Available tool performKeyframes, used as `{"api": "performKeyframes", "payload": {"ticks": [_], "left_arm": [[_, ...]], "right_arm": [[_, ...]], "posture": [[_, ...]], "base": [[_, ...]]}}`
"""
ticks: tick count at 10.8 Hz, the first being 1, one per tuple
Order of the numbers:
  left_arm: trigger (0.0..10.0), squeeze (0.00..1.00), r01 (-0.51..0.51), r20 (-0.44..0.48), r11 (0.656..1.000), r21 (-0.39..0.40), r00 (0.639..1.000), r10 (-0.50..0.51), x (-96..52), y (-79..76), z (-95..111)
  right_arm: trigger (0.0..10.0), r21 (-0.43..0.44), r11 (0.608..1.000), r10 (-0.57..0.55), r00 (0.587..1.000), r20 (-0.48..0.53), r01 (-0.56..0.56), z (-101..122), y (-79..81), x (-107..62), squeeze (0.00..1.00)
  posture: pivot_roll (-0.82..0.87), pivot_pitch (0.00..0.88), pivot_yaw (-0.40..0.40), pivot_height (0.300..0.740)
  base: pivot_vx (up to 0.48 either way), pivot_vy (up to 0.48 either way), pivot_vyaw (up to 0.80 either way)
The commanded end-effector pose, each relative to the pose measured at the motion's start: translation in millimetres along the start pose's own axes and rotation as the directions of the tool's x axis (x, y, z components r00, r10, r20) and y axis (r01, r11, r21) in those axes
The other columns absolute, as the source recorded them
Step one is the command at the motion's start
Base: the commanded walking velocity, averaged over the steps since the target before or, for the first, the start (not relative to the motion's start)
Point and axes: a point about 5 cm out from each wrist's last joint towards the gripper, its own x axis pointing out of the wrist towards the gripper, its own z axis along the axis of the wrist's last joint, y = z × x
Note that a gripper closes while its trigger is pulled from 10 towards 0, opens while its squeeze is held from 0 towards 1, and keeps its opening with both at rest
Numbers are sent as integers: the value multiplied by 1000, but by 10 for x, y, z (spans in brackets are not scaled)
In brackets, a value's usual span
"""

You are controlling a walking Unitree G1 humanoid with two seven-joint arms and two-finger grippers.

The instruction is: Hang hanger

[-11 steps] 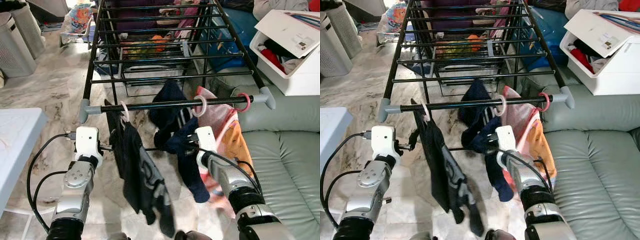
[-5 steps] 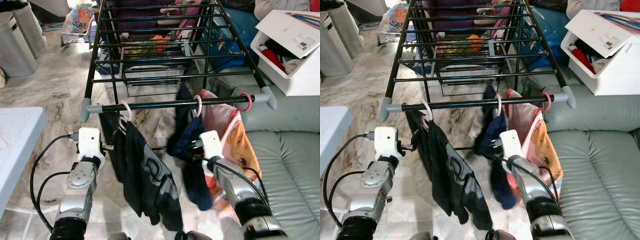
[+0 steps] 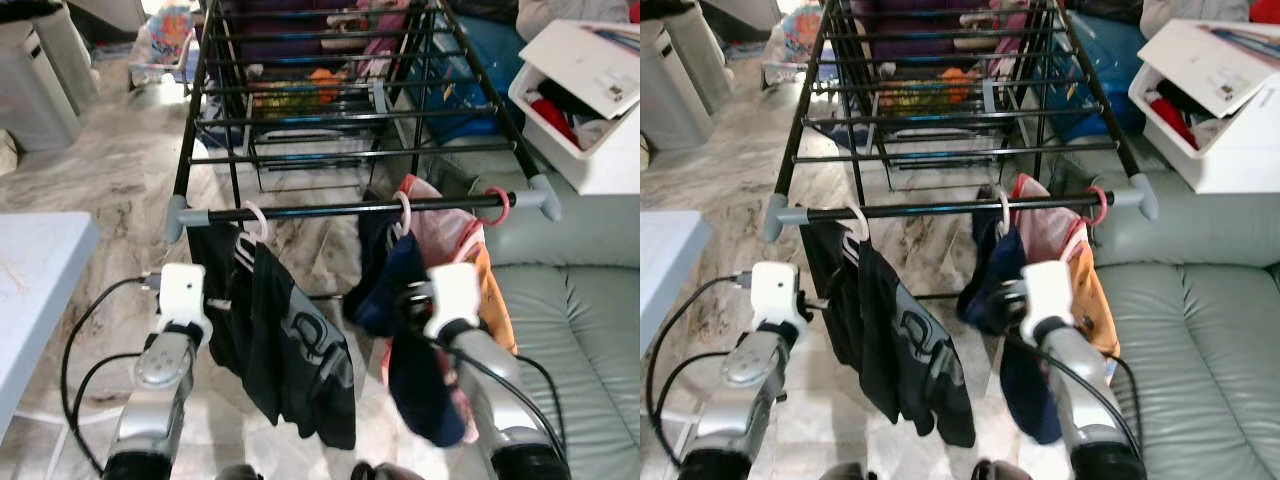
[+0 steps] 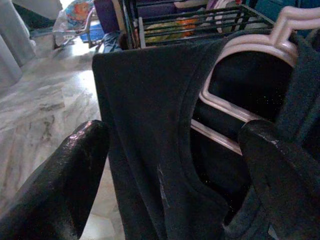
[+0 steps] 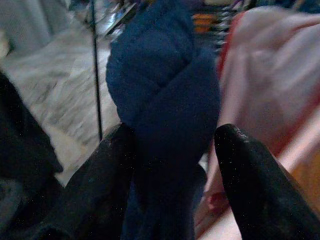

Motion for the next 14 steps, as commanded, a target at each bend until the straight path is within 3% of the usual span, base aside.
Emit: {"api": "performKeyframes", "payload": {"ticks": [1,5,9,10,11,14], "left_arm": [[10000,0,-26,3,1000,10,1000,26,-33,67,31],[10000,0,-93,-21,996,11,995,93,-269,277,-24],[10000,0,-86,-24,996,4,996,87,-235,227,21],[10000,0,-85,-25,996,4,996,85,-236,224,23],[10000,0,-87,-29,996,4,996,87,-237,223,21],[10000,0,-87,-32,996,2,996,87,-233,216,21]], "right_arm": [[10000,6,1000,-23,998,56,22,127,-24,-14,1000],[10000,23,995,-103,990,98,101,137,-104,-247,1000],[10000,25,996,-88,990,109,86,181,-52,-249,961],[10000,21,996,-86,990,109,84,184,-52,-253,796],[10000,18,996,-85,991,107,84,183,-53,-255,31],[10000,18,997,-81,991,103,79,177,-40,-246,0]], "posture": [[-18,0,20,740],[-13,10,21,740],[-10,18,20,740],[-10,18,20,740],[-10,20,19,740],[-11,21,19,740]], "base": [[0,0,0],[0,0,0],[0,0,0],[0,0,0],[0,0,0],[-80,0,0]]}}
